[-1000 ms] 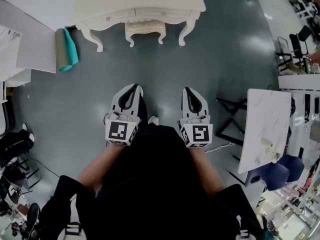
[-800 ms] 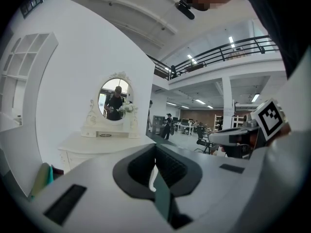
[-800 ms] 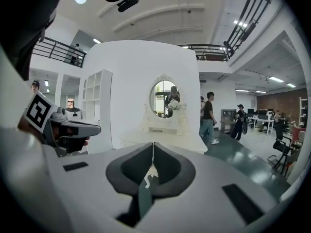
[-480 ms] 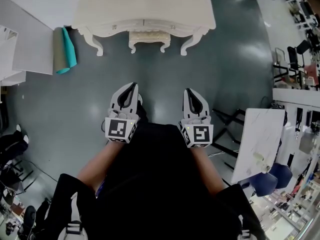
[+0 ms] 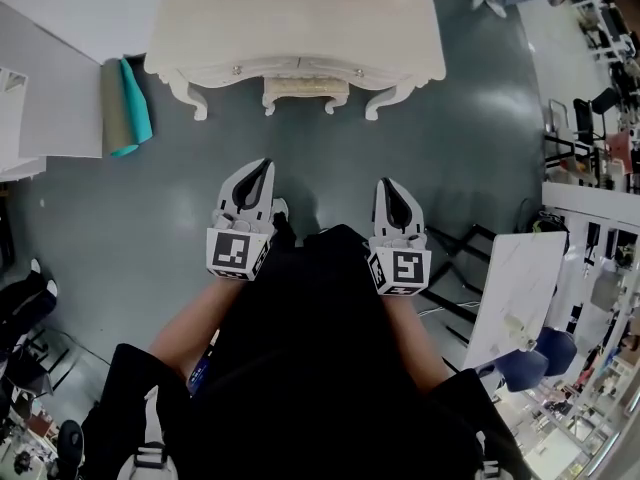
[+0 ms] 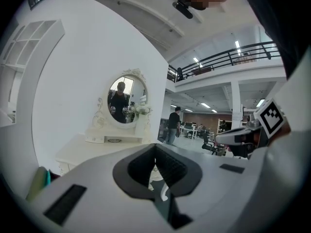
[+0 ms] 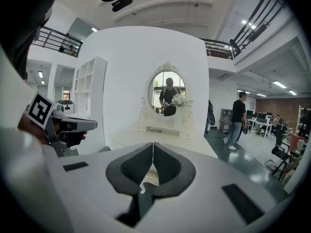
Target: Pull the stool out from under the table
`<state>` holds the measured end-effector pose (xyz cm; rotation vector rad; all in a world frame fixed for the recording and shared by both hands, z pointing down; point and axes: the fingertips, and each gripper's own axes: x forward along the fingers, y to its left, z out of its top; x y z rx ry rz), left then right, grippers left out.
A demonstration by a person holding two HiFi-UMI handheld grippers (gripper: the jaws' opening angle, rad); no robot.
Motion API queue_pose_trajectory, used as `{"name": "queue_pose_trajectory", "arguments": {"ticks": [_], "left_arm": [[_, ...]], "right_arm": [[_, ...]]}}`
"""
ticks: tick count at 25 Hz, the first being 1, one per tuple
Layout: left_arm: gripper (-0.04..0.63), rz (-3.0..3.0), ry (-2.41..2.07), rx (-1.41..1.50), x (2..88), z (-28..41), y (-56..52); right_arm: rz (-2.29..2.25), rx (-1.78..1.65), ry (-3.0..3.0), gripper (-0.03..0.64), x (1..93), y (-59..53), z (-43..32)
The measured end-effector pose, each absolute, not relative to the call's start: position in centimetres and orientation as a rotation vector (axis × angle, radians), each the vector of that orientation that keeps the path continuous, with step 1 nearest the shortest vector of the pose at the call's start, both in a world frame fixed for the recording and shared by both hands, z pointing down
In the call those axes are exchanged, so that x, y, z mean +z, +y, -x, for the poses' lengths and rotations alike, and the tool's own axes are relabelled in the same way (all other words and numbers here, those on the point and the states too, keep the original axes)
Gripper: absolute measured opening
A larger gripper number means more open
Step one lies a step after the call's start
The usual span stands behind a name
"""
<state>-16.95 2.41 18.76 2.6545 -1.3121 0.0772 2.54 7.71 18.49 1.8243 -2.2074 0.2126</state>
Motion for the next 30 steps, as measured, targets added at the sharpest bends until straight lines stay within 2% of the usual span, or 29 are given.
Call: {"name": "queue_pose_trajectory", "arguments": {"ticks": [14, 30], "left_arm": [[0.015, -2.625, -1.292, 0.123, 21.5, 16.7, -2.8], [0.015, -2.451, -1.485, 0.342, 30.7, 14.8, -12.9]], "right_arm": [[-1.770, 0.225, -2.234, 0.020, 22.1, 0.9, -4.4], [-1.479, 0.368, -2.341, 0.020, 33.1, -13.5, -6.9]]}}
